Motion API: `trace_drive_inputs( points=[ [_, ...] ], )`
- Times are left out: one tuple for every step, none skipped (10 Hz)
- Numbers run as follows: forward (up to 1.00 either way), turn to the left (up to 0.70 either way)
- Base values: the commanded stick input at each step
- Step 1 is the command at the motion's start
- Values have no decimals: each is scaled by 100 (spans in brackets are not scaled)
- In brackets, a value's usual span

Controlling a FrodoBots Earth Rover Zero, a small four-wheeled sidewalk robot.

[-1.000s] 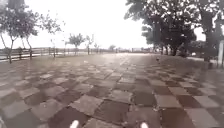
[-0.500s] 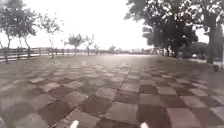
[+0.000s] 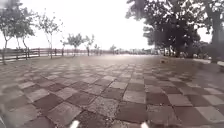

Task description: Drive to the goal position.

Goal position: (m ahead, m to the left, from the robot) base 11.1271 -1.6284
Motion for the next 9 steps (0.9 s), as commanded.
trace_drive_inputs(
  points=[
    [70, 0],
    [70, 0],
    [70, 0],
    [70, 0],
    [70, 0],
    [70, 0],
    [70, 0],
    [70, 0],
    [70, 0]
  ],
)
